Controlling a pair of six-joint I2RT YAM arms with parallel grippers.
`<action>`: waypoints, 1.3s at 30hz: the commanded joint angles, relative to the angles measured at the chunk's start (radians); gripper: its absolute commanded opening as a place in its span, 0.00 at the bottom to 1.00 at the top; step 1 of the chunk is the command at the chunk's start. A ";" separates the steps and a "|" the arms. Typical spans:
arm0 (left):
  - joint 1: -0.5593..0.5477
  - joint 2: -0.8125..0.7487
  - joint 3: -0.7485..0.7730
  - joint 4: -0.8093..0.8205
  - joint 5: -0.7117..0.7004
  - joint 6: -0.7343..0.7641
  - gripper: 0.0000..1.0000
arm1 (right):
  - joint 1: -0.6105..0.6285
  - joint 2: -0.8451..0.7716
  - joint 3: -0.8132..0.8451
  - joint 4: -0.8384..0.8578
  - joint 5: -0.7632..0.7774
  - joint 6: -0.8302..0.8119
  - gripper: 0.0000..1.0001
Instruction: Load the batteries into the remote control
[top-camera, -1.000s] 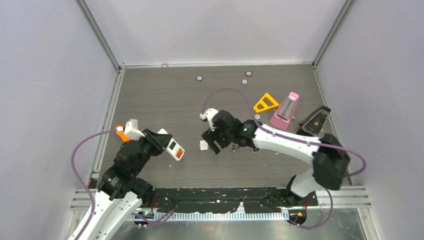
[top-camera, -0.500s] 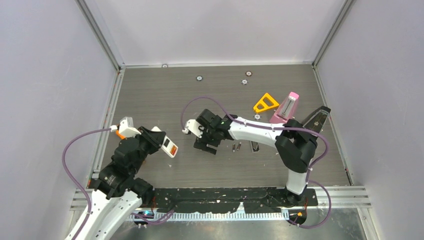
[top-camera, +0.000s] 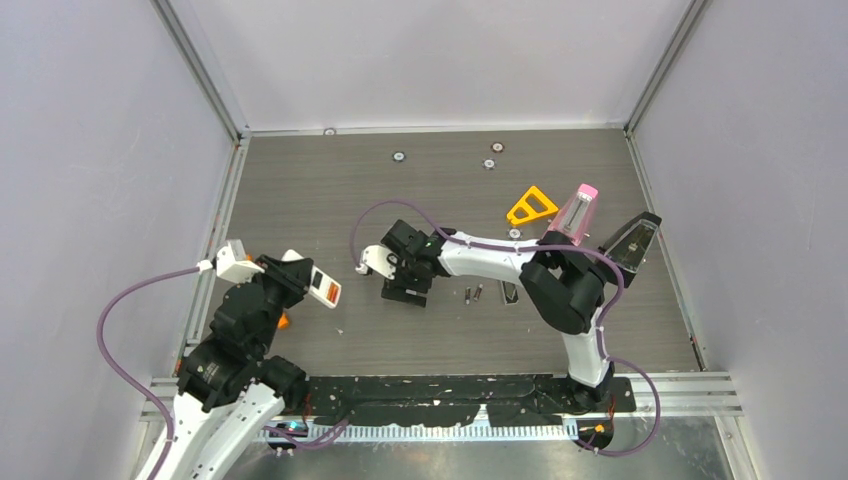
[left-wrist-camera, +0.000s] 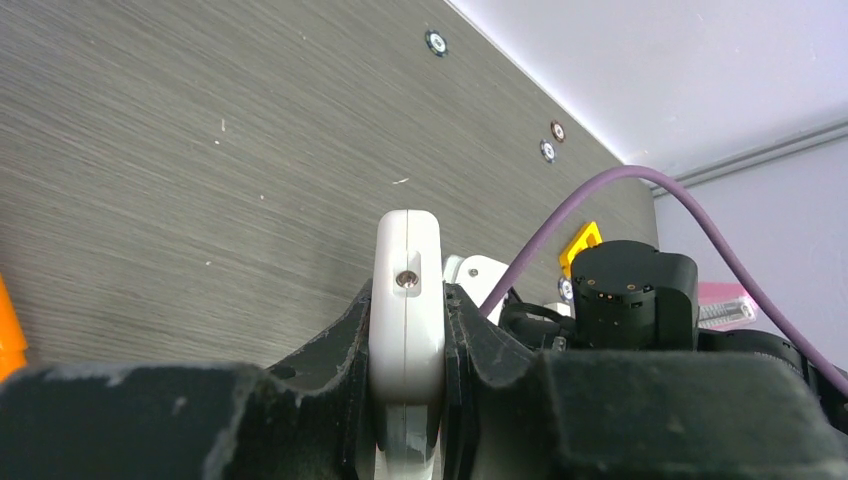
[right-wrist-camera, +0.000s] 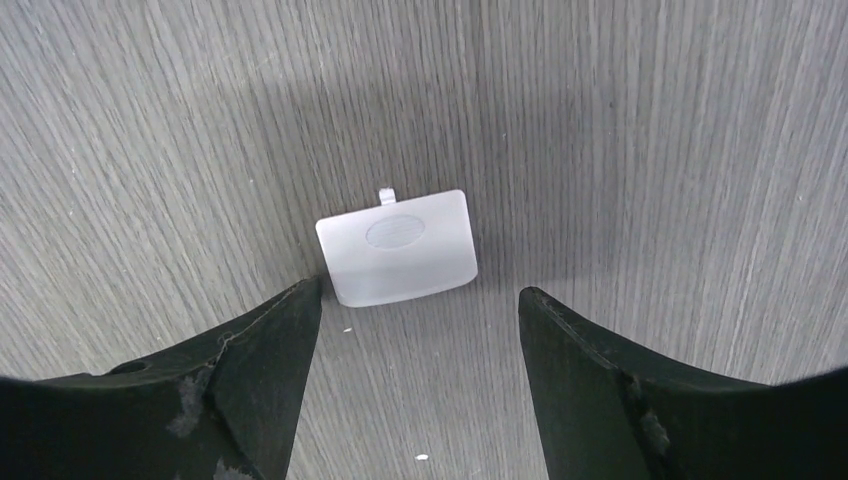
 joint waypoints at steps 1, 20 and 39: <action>0.004 -0.011 0.038 0.012 -0.054 0.022 0.00 | -0.002 0.020 0.041 0.022 -0.024 -0.026 0.77; 0.004 -0.025 0.025 0.022 -0.037 0.025 0.00 | -0.010 -0.194 -0.129 0.185 0.033 0.109 0.29; 0.004 -0.014 0.124 -0.008 -0.068 0.074 0.00 | -0.023 -0.055 0.020 0.033 -0.058 -0.157 0.83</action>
